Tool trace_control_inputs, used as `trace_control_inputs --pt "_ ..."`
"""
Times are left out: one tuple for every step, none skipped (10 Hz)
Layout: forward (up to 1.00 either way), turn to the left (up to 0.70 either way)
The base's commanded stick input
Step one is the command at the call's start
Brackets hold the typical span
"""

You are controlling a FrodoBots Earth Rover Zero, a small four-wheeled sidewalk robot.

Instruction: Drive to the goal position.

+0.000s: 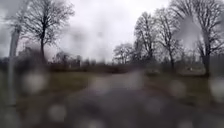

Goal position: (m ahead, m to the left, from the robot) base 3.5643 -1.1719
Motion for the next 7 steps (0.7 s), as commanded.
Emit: trace_control_inputs --pt "0.85 0.0" --pt "0.85 0.0" --pt "0.85 0.0" --pt "0.85 0.0" --pt "0.85 0.0" --pt "0.85 0.0" --pt "0.85 0.0"
